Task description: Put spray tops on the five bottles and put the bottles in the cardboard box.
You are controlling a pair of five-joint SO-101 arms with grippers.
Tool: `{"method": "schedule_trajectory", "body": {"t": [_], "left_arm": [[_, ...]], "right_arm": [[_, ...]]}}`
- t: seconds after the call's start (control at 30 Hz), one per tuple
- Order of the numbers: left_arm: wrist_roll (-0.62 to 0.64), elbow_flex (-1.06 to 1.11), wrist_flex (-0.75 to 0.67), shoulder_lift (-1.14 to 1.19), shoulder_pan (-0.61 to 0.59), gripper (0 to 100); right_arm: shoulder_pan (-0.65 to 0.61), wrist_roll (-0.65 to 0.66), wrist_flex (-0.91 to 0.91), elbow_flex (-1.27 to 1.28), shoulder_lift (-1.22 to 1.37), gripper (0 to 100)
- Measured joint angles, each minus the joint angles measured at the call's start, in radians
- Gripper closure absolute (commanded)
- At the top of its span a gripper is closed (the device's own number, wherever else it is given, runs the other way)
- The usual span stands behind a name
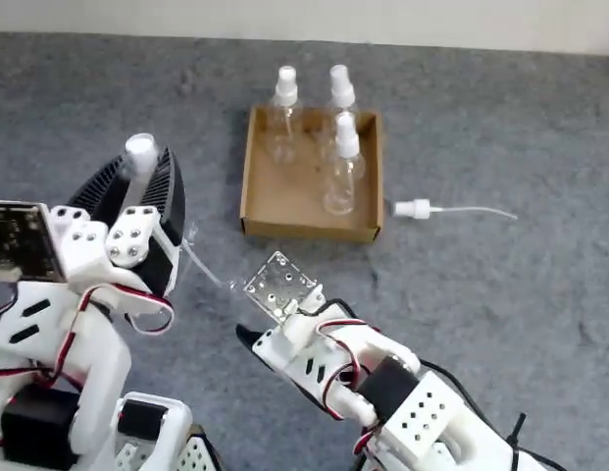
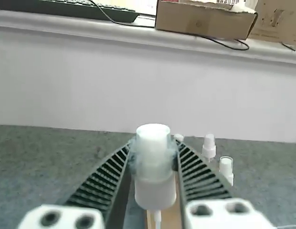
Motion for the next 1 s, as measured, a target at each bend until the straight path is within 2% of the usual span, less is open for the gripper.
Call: {"method": "schedule_trajectory", "body": {"t": [0.4, 0.53, 0.73, 0.87, 1.0], "left_arm": [[0.008, 0.149, -0.129, 0.014, 0.000, 100], [0.035, 0.155, -0.130, 0.000, 0.057, 100], [0.043, 0.158, -0.054, -0.009, 0.152, 100], [0.046, 0.161, 0.032, -0.008, 0.160, 100], [0.046, 0.166, 0.046, 0.005, 0.160, 100]], "right_arm": [[0.000, 0.000, 0.000, 0.000, 0.000, 99.5], [0.000, 0.000, 0.000, 0.000, 0.000, 99.5], [0.000, -0.035, 0.002, 0.002, 0.002, 99.5], [0.000, -0.075, 0.000, 0.000, 0.000, 99.5], [0.002, -0.078, 0.000, 0.000, -0.006, 99.5]]}}
